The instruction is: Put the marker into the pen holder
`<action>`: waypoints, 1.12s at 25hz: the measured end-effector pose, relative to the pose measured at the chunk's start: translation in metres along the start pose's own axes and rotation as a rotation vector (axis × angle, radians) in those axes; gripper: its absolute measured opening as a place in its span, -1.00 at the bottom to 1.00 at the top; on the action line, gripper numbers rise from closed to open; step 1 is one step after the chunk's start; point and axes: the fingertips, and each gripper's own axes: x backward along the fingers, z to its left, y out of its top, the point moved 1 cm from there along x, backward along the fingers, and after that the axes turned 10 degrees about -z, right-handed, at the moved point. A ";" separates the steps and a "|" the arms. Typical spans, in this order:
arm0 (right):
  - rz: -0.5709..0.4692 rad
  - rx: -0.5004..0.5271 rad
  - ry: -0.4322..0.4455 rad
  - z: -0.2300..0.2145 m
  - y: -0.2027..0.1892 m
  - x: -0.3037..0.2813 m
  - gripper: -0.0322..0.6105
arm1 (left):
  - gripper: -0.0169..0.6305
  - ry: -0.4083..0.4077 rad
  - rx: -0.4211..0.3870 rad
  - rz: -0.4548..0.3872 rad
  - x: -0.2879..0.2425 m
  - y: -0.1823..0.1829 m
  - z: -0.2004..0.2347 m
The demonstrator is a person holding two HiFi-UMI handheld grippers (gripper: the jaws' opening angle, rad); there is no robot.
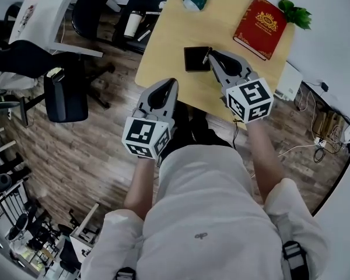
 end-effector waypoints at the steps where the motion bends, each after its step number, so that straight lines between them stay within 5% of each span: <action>1: 0.006 -0.002 -0.002 -0.001 -0.002 -0.003 -0.82 | -0.92 -0.004 -0.001 0.004 -0.003 -0.001 0.004; 28: 0.193 -0.096 -0.127 -0.014 -0.059 -0.035 -0.83 | -0.92 -0.158 0.010 0.099 -0.042 -0.011 0.048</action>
